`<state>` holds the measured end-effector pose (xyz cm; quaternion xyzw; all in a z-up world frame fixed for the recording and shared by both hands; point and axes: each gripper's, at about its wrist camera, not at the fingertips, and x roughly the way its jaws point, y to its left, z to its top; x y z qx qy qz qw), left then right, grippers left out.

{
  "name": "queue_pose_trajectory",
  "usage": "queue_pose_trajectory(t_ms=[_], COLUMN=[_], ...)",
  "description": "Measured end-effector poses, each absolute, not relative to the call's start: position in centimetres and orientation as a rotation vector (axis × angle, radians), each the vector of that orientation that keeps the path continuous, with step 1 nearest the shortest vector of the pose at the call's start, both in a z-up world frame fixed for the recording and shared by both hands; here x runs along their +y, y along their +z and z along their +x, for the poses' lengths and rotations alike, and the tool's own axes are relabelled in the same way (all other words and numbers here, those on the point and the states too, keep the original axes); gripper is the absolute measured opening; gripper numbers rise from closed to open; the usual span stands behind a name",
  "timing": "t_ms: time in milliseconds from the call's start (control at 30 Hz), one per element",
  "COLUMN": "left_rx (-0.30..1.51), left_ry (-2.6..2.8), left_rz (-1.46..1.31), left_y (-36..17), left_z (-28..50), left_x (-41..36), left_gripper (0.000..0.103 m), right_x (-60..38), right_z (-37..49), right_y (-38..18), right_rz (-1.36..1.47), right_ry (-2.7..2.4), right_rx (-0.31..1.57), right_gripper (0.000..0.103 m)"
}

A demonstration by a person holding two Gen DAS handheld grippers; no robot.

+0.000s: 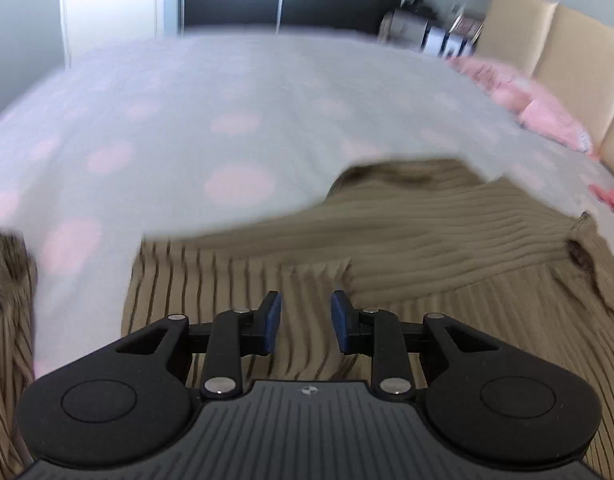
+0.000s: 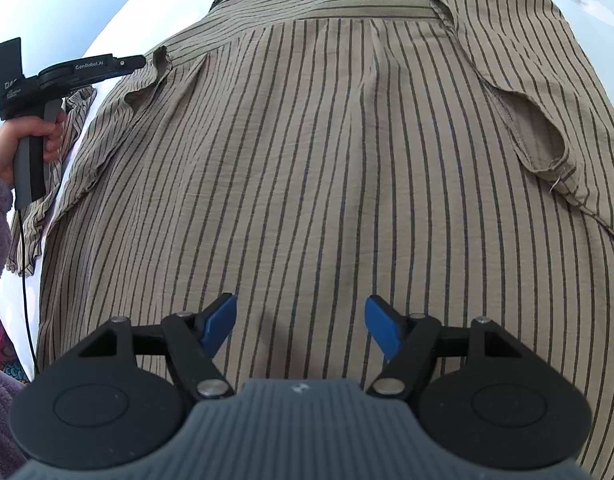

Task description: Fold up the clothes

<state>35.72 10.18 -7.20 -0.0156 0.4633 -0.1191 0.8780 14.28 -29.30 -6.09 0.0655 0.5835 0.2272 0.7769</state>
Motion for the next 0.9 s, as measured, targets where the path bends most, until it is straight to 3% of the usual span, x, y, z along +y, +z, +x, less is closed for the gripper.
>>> queue_pose_trajectory(t_ms=[33,300,467,900], left_rx=[1.035,0.944,0.936,0.937], left_ry=[-0.251,-0.273,-0.321,-0.401], left_rz=[-0.048,-0.071,-0.051,-0.024], left_y=[-8.0,-4.1,-1.1,3.9], left_z=[36.1,31.5,27.5,20.7], left_x=[10.3,11.0,9.9,4.0], left_gripper=[0.025,0.027,0.036,0.036], right_x=[-29.0,-29.8,-31.2,-39.3], right_z=[14.5,14.5,12.9,5.2], right_y=[-6.2,-5.1,-4.7,-1.1], right_rz=[0.139,0.146,0.134,0.07], right_ry=[0.488,0.454,0.431,0.388], right_rx=[1.262,1.215,1.206,1.146], right_gripper=[0.074,0.074,0.074,0.073])
